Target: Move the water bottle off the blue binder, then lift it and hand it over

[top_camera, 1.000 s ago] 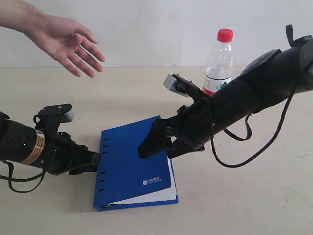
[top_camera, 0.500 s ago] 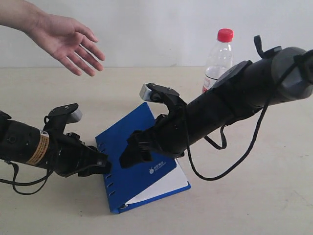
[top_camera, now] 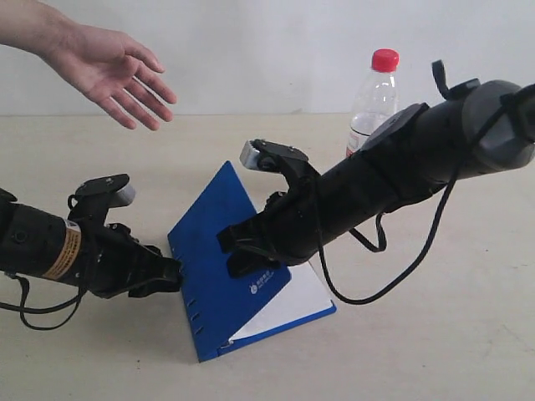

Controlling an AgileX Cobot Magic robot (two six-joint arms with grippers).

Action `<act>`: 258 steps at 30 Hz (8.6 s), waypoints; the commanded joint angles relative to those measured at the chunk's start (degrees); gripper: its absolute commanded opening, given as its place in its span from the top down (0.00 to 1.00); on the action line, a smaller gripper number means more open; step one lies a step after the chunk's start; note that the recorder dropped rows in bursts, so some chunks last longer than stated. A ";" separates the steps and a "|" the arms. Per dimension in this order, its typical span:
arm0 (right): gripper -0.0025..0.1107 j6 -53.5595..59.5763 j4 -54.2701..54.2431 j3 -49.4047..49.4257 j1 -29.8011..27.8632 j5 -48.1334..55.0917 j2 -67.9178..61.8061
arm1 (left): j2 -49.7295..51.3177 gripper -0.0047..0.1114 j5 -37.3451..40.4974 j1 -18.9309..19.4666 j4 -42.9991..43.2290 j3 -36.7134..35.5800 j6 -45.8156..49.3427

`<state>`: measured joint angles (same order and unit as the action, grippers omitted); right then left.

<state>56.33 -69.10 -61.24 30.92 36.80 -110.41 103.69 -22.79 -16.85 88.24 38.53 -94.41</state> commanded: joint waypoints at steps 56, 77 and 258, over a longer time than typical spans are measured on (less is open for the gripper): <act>0.98 0.55 -5.49 -0.08 -4.72 -0.19 16.57 | 3.22 0.23 -29.83 0.35 -48.04 -10.90 20.68; 0.98 3.06 -12.65 -0.08 -4.72 3.29 16.57 | 17.12 0.26 -47.18 0.35 -44.47 -2.30 13.74; 0.53 -27.13 25.66 -15.40 -1.83 6.79 -7.64 | 1.61 0.15 -20.11 19.04 -23.14 -20.60 19.10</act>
<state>30.11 -44.18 -76.55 29.43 43.97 -115.23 103.92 -50.23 2.29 64.91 18.65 -75.36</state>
